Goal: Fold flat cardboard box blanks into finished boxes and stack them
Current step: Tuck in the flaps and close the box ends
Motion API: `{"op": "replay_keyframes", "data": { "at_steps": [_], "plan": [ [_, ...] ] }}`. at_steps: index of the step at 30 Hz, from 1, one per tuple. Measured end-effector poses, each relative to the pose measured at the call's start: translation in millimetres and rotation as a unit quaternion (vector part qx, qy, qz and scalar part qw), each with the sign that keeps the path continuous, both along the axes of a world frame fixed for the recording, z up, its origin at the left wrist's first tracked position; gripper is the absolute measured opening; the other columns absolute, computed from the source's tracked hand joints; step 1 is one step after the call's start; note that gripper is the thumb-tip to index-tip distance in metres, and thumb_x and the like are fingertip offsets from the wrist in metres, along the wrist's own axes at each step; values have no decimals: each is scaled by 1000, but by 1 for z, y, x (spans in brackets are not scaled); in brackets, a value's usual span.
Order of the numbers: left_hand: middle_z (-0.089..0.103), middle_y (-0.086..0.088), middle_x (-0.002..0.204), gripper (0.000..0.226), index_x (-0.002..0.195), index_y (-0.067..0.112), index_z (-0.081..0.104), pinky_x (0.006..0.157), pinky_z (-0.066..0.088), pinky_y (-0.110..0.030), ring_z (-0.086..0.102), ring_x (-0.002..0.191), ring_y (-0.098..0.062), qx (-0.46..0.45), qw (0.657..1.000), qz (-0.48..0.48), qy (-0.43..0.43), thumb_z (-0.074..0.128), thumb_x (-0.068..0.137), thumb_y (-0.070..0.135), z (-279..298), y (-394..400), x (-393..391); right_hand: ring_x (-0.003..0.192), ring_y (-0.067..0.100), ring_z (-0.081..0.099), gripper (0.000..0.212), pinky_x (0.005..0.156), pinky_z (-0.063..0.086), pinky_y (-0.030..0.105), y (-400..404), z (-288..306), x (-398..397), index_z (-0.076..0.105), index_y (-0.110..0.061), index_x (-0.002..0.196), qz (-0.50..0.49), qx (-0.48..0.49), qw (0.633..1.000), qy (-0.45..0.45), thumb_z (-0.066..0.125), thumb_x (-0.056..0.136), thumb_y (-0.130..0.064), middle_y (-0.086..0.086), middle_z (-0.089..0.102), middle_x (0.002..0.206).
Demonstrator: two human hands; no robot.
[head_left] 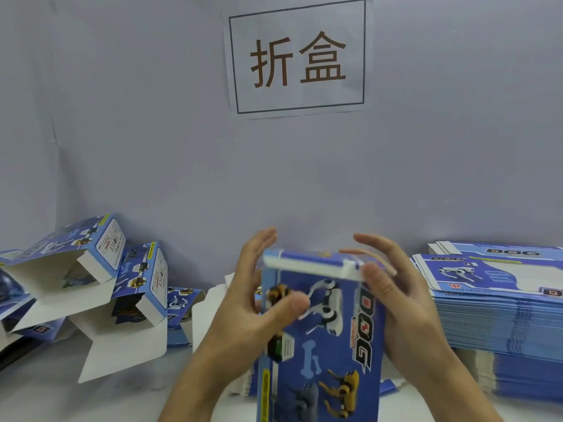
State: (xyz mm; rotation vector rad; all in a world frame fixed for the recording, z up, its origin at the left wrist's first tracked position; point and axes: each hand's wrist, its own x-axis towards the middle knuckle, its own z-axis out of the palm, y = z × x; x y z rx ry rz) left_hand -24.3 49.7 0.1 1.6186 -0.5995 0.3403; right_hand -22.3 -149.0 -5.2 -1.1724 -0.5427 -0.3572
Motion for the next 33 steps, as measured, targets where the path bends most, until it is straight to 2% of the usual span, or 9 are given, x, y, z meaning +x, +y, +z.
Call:
{"op": "replay_keyframes", "data": {
  "at_steps": [3,6,8,11,17,21,28,31,33],
  "plan": [
    [59,28,128,106,143,58,29,98,55,-36,63,116,-6,155,979,-41,123,81,51,63,-1,14,1,83,28,76,38,60,62,36,-13,3,-1,74,-32,106,7,88,991,98,57,85,-59,12,76,102],
    [71,17,109,70,114,50,62,92,55,-29,69,98,-3,196,973,-30,117,80,48,64,5,16,-3,68,8,73,41,52,55,19,-30,3,3,77,-28,90,-38,114,981,151,45,97,-53,-2,74,88],
    [74,12,90,64,102,37,71,71,55,-20,69,77,-2,17,998,21,54,84,46,65,12,18,2,82,15,72,43,66,55,30,-35,0,9,77,-29,101,-35,110,978,175,41,97,-53,-1,75,92],
    [68,1,104,84,126,16,54,64,52,-18,63,71,-7,-288,941,176,-4,67,62,70,22,48,12,112,30,66,42,92,42,49,-36,-6,17,69,-30,123,-52,82,977,191,38,100,-49,9,72,119],
    [53,8,144,55,136,35,53,108,42,-35,51,132,-17,63,964,257,30,55,86,55,-8,56,28,102,24,68,23,78,46,39,-15,-14,21,72,-32,108,-134,-90,968,192,52,101,-26,2,73,109],
    [26,16,161,75,153,36,32,118,30,-35,29,146,-15,415,873,242,81,53,88,67,-34,27,37,73,17,68,21,63,51,27,-8,-19,24,74,-25,101,-148,-197,945,217,56,99,-14,4,74,88],
    [57,5,135,44,131,33,61,80,49,-27,54,111,-12,446,850,270,73,53,95,58,-24,14,33,63,18,74,33,59,58,26,20,-26,25,72,-7,93,-106,-258,914,294,57,100,-36,7,76,70],
    [64,8,127,29,119,35,66,78,56,-30,59,106,-10,414,863,289,33,51,99,49,-21,11,30,64,20,75,45,58,60,26,29,-25,23,71,-3,90,-100,-237,910,326,57,98,-45,9,76,68],
    [58,11,135,46,131,40,57,87,55,-29,55,115,-8,437,859,265,43,60,90,59,-23,11,30,65,20,75,46,60,61,27,31,-24,22,72,-3,89,-99,-227,911,330,57,98,-45,9,76,69]
  ]
}}
